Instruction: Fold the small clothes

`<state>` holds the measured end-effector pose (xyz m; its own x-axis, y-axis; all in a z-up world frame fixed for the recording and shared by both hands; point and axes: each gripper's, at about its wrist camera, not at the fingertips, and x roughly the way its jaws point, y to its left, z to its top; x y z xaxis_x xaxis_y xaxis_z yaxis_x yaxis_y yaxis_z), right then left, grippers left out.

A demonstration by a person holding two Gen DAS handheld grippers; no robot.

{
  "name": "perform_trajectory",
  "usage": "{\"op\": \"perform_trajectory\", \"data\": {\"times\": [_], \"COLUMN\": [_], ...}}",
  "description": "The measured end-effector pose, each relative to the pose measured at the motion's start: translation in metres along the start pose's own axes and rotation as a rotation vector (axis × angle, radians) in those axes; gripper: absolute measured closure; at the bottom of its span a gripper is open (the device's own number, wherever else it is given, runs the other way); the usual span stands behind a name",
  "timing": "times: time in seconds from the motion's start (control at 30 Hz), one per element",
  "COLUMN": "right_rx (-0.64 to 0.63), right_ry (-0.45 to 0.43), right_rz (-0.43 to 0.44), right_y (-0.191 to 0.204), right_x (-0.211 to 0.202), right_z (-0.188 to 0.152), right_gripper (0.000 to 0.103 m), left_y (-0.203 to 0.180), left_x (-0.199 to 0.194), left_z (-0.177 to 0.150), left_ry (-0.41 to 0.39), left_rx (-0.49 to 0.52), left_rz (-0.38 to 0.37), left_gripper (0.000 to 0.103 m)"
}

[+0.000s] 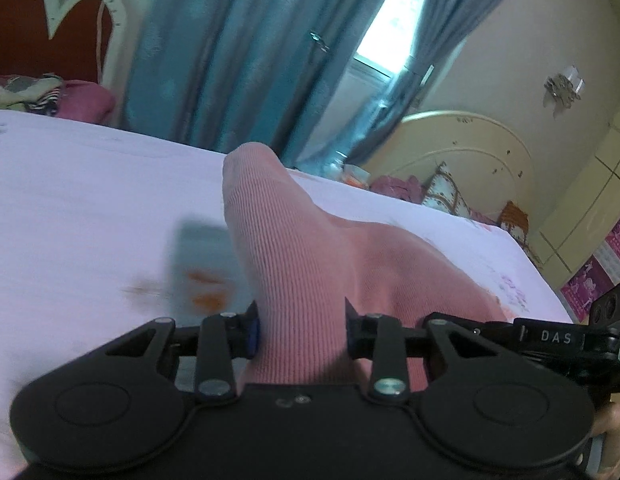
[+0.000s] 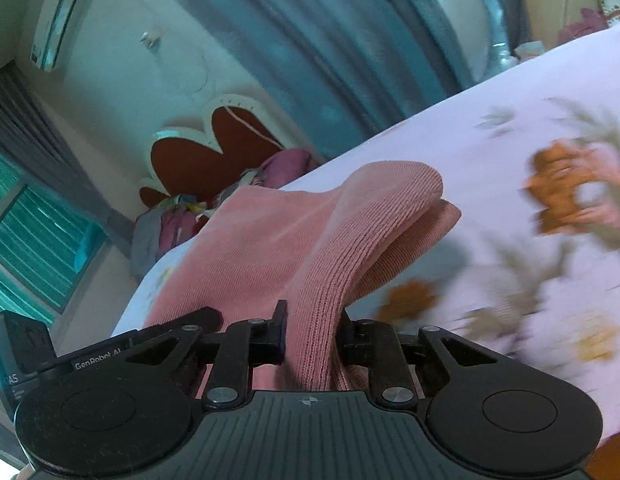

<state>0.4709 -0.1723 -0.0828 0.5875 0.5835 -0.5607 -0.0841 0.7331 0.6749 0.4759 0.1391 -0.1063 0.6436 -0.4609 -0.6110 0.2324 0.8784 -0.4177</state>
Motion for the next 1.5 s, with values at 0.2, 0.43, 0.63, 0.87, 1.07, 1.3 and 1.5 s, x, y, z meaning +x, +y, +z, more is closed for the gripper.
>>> {"op": "perform_trajectory", "data": {"times": [0.2,0.43,0.63,0.87,1.07,1.3,1.5], "right_rx": [-0.001,-0.056,-0.029,-0.063,-0.213,-0.278,-0.274], "right_ry": [0.021,0.067,0.115,0.046,-0.031,-0.021,0.002], "right_rz": [0.018,0.006,-0.077,-0.199,-0.321,-0.312,-0.381], "right_y": [0.071,0.119,0.104,0.101,0.130,0.146,0.124], "right_x": [0.082,0.168,0.206,0.187,0.193,0.233,0.271], "right_z": [-0.022,-0.043,-0.059,-0.049,-0.051,-0.045,-0.047], "right_gripper": [0.083,0.083,0.081,0.070,0.070,0.070,0.071], "left_y": [0.095,0.165,0.209,0.206,0.200,0.197,0.210], "left_x": [-0.040,-0.051,-0.037,-0.063,-0.066,-0.019,0.002], "left_z": [0.020,0.030,0.003,0.006,0.026,0.037,0.032], "left_ry": [-0.003,-0.006,0.024,-0.061,-0.113,-0.062,-0.031], "left_rx": [-0.021,-0.019,-0.006,0.035,0.060,0.083,0.065], "left_rz": [0.039,0.109,0.178,0.229,0.195,0.208,0.252], "left_gripper": [0.069,0.069,0.044,0.030,0.038,0.043,0.036]}}
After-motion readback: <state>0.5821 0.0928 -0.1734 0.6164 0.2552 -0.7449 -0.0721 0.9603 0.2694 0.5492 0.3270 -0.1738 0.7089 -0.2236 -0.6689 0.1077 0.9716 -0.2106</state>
